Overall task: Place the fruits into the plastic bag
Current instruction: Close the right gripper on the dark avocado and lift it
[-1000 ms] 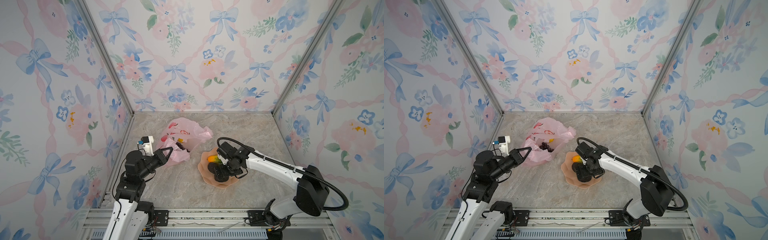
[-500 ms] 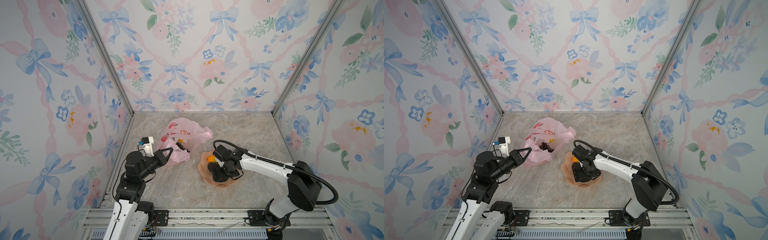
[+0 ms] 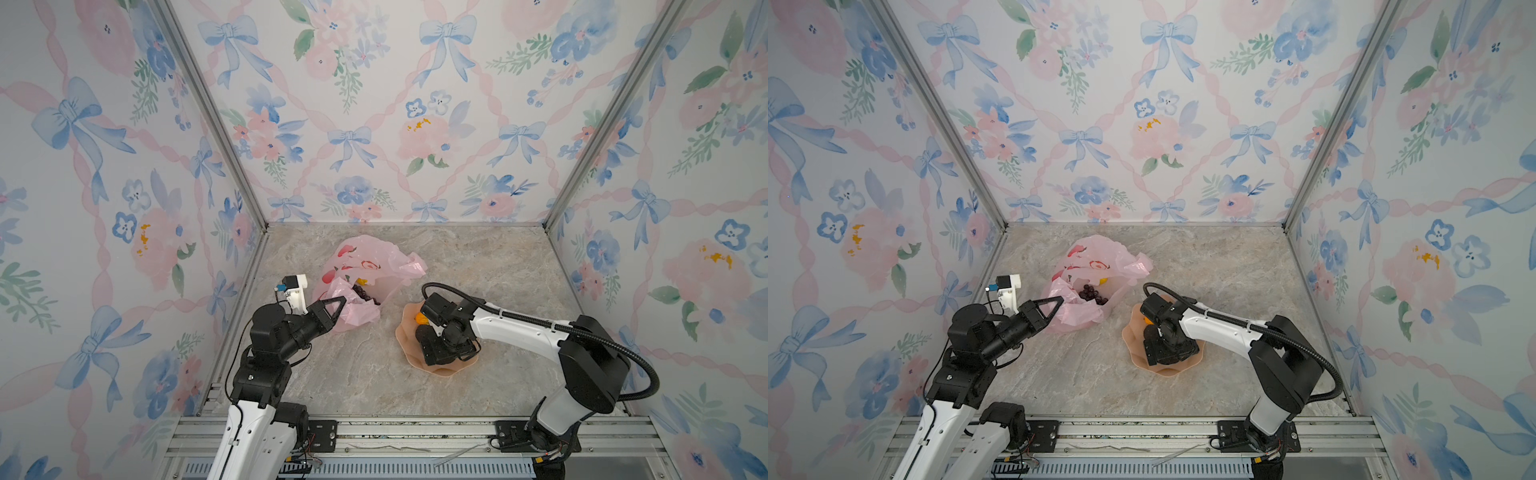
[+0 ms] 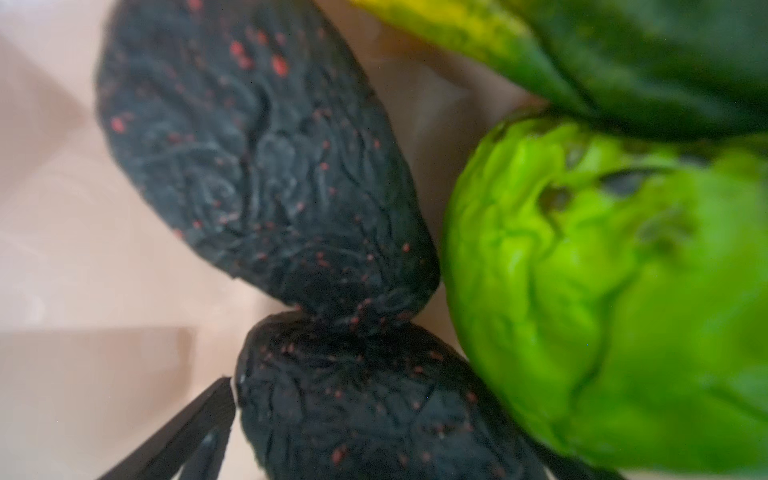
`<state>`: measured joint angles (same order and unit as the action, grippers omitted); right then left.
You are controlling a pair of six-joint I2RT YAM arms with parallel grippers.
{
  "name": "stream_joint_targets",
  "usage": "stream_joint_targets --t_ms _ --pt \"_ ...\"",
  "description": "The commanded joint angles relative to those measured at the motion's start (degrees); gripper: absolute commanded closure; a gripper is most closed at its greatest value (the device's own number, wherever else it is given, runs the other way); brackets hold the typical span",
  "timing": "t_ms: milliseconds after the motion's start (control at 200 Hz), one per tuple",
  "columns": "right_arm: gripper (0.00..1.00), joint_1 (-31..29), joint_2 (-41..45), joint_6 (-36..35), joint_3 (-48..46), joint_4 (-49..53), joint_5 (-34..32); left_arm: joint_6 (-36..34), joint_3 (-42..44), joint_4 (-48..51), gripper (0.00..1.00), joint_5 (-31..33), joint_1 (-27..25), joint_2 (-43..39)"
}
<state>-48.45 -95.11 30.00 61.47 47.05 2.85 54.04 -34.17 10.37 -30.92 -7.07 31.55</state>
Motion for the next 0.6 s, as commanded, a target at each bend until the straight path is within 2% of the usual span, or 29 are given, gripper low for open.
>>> stream_joint_targets --t_ms 0,255,595 --pt "0.09 -0.9 -0.5 1.1 0.1 0.7 -1.6 -0.6 0.7 -1.6 1.0 -0.7 0.4 -0.6" --pt "0.25 -1.3 2.2 1.6 -0.1 1.2 -2.5 -0.6 0.6 -1.6 1.0 -0.7 0.5 -0.4" --pt "0.27 -2.3 5.8 2.2 1.5 3.3 -2.3 -0.6 0.6 -1.5 1.0 -0.6 0.5 -0.4"
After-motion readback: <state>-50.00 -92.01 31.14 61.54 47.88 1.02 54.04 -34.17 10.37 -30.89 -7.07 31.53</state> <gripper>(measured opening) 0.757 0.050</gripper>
